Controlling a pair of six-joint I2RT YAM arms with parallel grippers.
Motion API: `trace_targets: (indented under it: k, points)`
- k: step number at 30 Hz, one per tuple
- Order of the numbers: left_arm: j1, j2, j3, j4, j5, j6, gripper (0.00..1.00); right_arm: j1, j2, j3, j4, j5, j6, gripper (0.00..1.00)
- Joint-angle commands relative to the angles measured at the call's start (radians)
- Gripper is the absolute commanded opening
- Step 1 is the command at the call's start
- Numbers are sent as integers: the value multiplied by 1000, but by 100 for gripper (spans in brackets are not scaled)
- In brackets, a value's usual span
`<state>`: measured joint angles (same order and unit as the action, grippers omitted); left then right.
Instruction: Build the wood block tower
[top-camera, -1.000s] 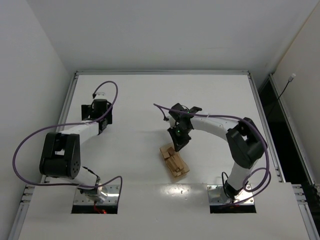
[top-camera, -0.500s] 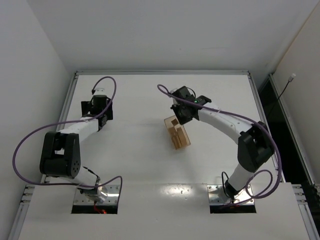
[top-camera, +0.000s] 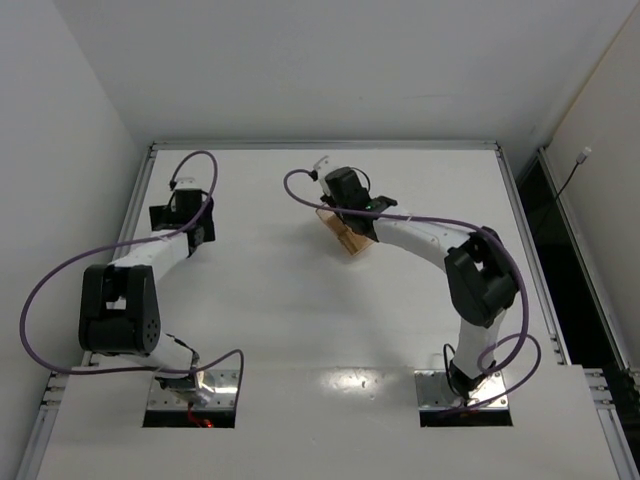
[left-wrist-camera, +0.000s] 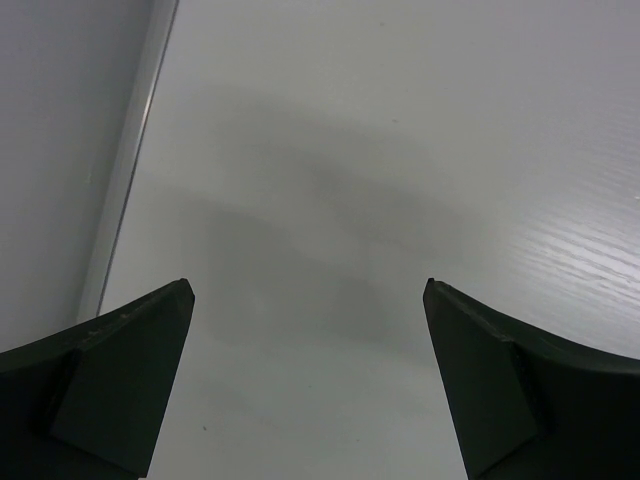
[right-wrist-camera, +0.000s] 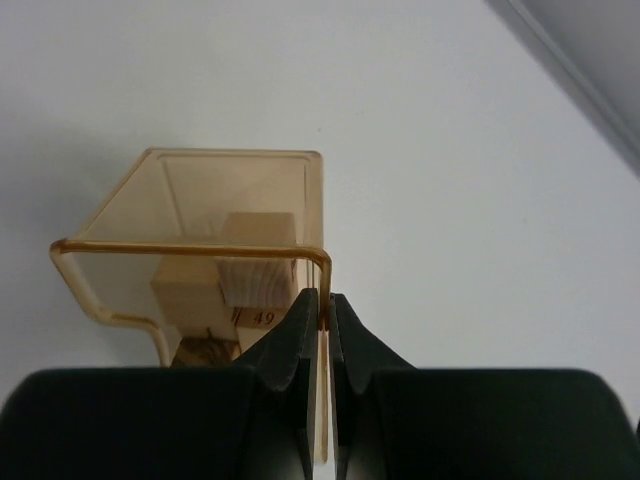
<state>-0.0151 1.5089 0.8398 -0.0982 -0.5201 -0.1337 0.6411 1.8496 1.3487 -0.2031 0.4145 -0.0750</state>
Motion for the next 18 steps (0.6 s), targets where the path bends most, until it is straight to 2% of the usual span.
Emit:
trace_targets:
  k: [1, 3, 8, 18]
  points:
    - [56, -35, 67, -43, 14, -20, 99, 28, 2, -54, 281, 107, -163, 0]
    - [75, -24, 96, -77, 25, -40, 99, 63, 2, -111, 409, 147, -255, 0]
    - [118, 16, 148, -121, 35, -60, 99, 118, 2, -204, 591, 226, -402, 0]
    - [152, 34, 205, -141, 46, -69, 99, 264, 68, -378, 896, 377, -543, 0]
